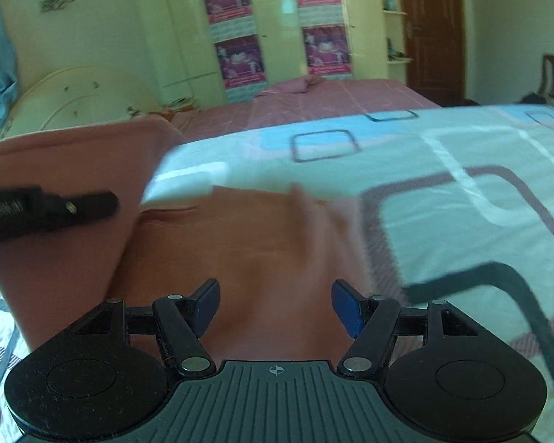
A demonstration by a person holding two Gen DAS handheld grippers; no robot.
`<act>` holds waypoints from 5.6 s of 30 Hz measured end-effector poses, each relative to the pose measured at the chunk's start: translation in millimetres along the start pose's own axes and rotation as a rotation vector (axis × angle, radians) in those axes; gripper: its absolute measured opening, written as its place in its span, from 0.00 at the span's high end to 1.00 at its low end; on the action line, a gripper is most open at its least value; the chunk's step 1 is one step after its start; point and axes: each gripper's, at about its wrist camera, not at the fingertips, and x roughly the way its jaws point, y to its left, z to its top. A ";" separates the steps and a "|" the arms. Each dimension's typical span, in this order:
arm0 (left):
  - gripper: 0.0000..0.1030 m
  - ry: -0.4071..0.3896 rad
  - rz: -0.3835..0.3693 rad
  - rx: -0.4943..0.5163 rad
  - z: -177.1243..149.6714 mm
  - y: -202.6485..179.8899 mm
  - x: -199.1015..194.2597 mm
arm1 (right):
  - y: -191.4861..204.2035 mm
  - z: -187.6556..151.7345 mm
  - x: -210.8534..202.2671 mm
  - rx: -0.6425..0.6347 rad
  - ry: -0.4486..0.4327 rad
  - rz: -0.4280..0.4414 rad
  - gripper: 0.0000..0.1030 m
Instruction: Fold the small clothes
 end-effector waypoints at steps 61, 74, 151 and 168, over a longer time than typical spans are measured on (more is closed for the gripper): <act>0.23 0.137 0.125 -0.113 -27.9 59.0 4.5 | -75.2 10.8 -12.4 0.177 0.116 0.170 0.50; 0.23 0.128 0.145 -0.190 -35.1 57.8 3.4 | -70.8 -37.4 -44.0 0.135 0.194 0.104 0.87; 0.11 0.227 0.182 -0.168 -3.2 66.1 18.9 | -67.0 13.7 19.5 0.131 0.143 -0.026 0.54; 0.03 0.305 -0.011 -0.191 -11.5 72.3 50.2 | -112.1 20.0 48.8 0.392 0.181 0.283 0.26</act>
